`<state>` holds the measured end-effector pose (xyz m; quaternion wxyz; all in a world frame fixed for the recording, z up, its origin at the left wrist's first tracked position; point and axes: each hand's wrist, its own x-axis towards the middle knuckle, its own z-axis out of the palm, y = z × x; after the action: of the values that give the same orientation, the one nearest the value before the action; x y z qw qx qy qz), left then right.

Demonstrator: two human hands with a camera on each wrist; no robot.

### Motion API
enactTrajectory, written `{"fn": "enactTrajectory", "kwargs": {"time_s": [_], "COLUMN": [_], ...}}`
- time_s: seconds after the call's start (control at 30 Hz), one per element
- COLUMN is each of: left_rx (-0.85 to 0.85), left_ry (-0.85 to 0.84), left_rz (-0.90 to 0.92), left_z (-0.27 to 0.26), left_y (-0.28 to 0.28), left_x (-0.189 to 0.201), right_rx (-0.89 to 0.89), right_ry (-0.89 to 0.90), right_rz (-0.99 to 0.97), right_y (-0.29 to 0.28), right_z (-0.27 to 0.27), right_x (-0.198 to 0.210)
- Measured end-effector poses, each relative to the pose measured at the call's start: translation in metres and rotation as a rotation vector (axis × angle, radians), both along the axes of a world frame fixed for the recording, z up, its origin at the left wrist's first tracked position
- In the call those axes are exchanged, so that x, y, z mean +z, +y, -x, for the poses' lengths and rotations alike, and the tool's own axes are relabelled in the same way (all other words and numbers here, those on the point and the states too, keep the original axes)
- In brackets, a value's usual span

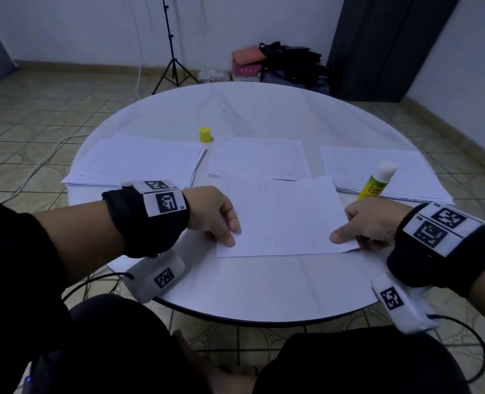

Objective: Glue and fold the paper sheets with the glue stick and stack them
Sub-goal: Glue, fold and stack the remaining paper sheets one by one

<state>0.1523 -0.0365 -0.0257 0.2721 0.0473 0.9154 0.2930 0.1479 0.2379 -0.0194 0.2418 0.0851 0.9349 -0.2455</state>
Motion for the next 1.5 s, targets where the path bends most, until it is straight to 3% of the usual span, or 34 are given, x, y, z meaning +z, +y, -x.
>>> {"fn": "enactTrajectory", "kwargs": {"time_s": [0.27,1.1,1.27,1.37,1.5], "left_rx": [-0.028,-0.079,-0.096,-0.118,-0.192], "left_ry": [0.047,0.016,0.018,0.031,0.064], "left_rz": [0.044,0.116,0.14,0.254,0.494], "left_z": [-0.001,0.004,0.007,0.007,0.007], "left_y": [0.003,0.006,0.008,0.01,0.01], "left_x": [-0.002,0.002,0.0,0.002,0.011], "right_rx": [0.071,0.147,0.183,0.125,0.186], "right_ry": [0.023,-0.005,0.025,0.087,0.084], "right_rz": [-0.145,-0.259,-0.362,-0.313,-0.311], "right_y": [-0.007,-0.009,-0.013,-0.011,-0.01], "right_z": [-0.003,-0.002,-0.007,-0.009,-0.01], "right_x": [0.007,0.011,0.014,0.012,0.012]}}
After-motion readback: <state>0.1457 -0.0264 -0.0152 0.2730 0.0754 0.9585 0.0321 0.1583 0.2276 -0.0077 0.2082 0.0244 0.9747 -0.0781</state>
